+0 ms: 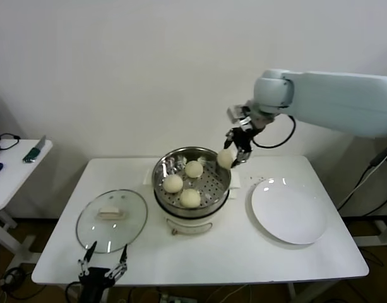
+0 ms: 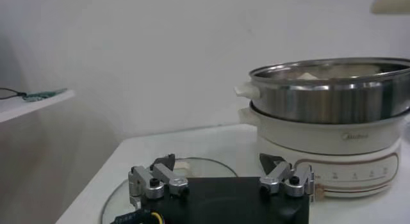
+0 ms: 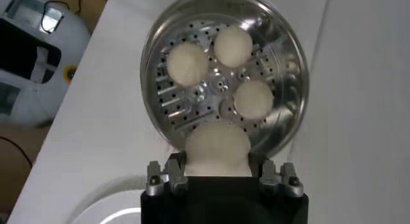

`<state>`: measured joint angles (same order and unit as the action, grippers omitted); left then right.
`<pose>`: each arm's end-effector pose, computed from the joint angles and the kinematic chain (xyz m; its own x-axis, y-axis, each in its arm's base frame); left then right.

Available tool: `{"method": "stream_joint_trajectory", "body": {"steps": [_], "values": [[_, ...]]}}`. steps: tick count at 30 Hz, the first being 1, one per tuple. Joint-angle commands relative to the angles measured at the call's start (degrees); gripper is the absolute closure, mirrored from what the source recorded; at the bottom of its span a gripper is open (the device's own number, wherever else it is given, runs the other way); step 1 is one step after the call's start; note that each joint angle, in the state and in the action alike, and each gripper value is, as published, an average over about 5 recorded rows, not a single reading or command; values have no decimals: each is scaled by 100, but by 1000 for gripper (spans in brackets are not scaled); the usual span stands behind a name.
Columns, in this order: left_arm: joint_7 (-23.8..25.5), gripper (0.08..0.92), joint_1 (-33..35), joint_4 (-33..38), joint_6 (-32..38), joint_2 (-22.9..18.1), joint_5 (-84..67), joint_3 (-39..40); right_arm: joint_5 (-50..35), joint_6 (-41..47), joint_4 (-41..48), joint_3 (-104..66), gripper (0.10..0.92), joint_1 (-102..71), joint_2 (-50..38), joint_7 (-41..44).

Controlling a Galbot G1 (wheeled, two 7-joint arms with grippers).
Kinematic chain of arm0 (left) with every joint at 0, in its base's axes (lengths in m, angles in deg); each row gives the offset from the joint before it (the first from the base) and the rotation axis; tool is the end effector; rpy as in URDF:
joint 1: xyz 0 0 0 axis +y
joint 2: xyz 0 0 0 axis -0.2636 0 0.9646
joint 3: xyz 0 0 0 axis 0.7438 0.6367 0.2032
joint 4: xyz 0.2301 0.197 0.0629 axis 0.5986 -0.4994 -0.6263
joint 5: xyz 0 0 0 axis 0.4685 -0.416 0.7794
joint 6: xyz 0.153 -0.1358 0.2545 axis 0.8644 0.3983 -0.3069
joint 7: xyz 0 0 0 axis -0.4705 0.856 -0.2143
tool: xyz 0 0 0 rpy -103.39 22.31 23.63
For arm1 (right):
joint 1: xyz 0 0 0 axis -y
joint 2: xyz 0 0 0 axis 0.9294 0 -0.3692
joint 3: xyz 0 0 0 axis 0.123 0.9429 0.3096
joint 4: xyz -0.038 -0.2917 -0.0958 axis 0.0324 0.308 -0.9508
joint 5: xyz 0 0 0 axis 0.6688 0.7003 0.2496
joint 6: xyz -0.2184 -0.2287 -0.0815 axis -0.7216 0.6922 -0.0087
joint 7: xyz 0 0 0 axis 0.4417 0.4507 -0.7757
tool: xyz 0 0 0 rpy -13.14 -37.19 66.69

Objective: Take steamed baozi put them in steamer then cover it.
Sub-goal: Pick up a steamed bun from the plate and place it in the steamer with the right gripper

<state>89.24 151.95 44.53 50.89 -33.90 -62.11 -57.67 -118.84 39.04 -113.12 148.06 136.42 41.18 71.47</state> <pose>0.0900 0.0532 -0.2980 -0.9743 0.0014 0.2250 0.0261 0.9939 0.1068 0.4915 0.0419 0.0214 -0.1942 -0.2250 0.9548 -0.9186 -0.2997 -0.2575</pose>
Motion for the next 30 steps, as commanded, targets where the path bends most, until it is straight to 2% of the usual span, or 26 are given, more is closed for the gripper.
{"method": "stream_joint_trajectory", "body": {"steps": [1, 18, 30], "values": [[-2, 177, 6, -23, 9, 9, -18, -5, 131, 321, 95, -97, 380, -731, 762, -379], [0, 177, -51, -105, -6, 87, -80, -37, 773, 278, 1061, -190, 380, -1539, 1259, -475], [-6, 177, -53, -109, 0, 116, -126, -54, 905, 262, 1113, -101, 372, -1637, 1311, -469]]}}
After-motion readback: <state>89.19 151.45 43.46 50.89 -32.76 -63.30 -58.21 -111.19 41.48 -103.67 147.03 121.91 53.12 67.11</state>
